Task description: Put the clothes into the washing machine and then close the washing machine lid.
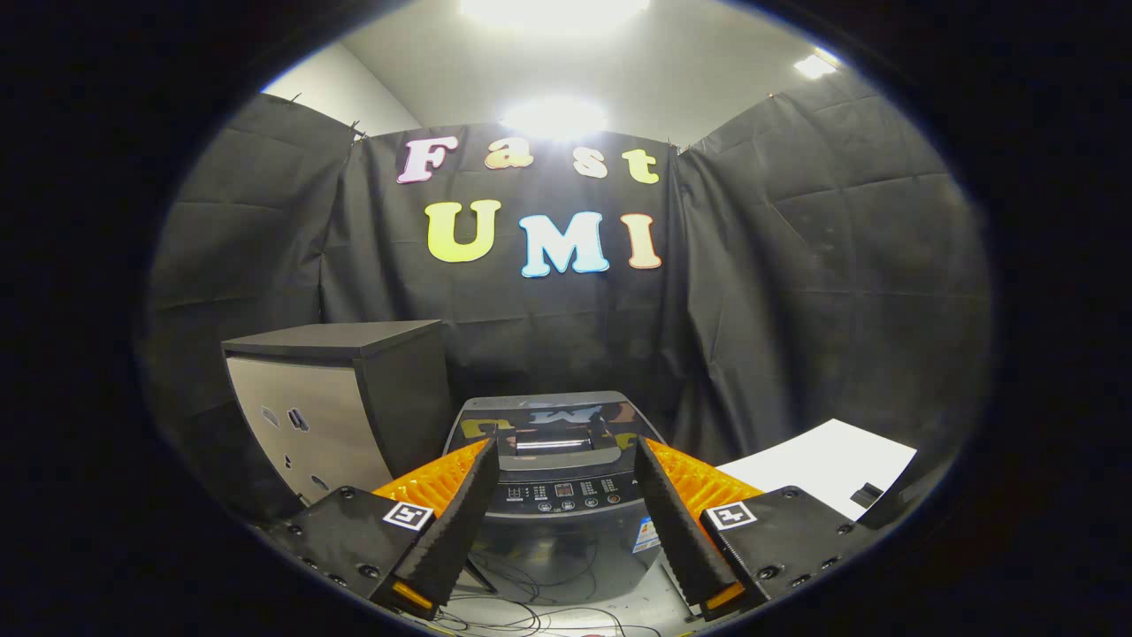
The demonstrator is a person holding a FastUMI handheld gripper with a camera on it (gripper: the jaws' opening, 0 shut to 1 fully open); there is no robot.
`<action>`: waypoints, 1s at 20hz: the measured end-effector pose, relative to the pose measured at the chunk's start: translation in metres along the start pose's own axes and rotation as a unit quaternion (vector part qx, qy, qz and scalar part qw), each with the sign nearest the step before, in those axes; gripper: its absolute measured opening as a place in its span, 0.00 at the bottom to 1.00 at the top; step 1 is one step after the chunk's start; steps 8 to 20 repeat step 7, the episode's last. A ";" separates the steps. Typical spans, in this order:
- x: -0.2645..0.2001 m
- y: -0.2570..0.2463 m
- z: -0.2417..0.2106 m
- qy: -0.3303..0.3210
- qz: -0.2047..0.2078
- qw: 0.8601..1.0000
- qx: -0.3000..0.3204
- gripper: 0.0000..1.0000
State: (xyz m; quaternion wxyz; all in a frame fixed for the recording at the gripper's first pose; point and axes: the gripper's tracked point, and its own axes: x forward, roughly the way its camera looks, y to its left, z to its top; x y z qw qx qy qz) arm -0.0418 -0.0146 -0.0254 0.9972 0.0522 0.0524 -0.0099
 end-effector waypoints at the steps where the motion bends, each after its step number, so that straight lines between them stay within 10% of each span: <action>1: 0.000 -0.001 0.001 -0.001 0.000 1.000 -0.001 0.96; 20: -0.003 -0.003 0.010 -0.010 0.001 1.000 -0.008 0.96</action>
